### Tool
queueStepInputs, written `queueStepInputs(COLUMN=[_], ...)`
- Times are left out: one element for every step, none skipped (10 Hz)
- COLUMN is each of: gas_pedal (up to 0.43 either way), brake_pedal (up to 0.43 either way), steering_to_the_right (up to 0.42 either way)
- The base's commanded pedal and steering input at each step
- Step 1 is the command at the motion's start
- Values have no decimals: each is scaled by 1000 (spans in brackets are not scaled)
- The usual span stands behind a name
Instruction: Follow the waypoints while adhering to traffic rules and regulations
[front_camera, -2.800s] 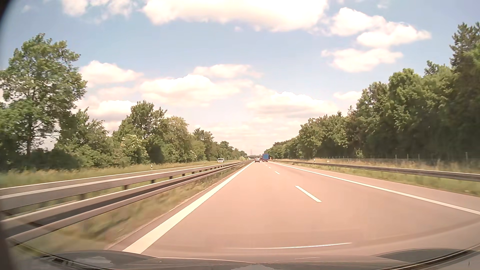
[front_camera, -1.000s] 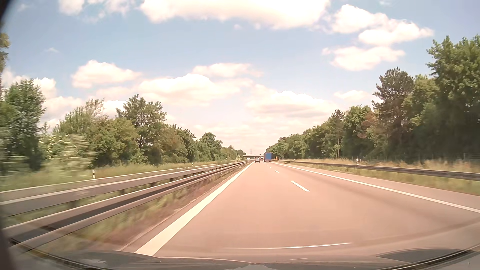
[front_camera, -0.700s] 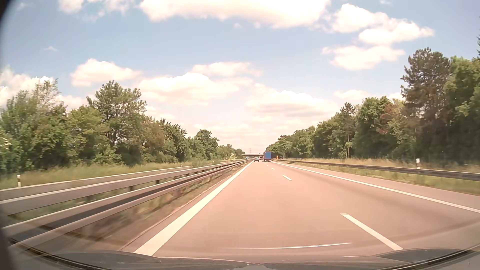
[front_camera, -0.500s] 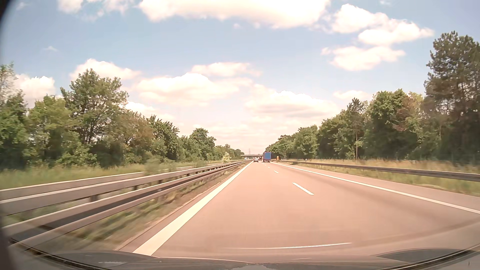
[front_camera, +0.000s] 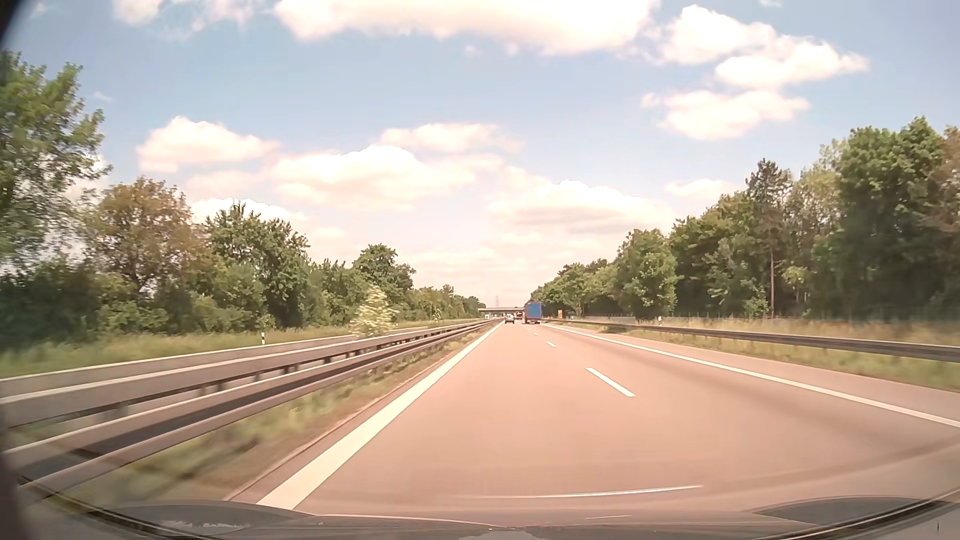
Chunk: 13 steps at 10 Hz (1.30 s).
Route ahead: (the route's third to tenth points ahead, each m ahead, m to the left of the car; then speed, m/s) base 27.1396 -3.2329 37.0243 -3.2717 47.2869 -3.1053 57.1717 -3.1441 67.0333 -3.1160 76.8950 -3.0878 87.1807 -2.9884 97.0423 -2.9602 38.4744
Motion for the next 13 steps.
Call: queueStepInputs(gas_pedal=[429, 429, 429, 429, 429, 429, 429, 429, 421, 421, 390, 358, 350], brake_pedal=[12, 12, 12, 12, 12, 12, 12, 12, 12, 12, 12, 12, 12], steering_to_the_right=[-2, -2, -2, -2, -2, -2, -2, -3, -2, -2, -2, -2, -2])
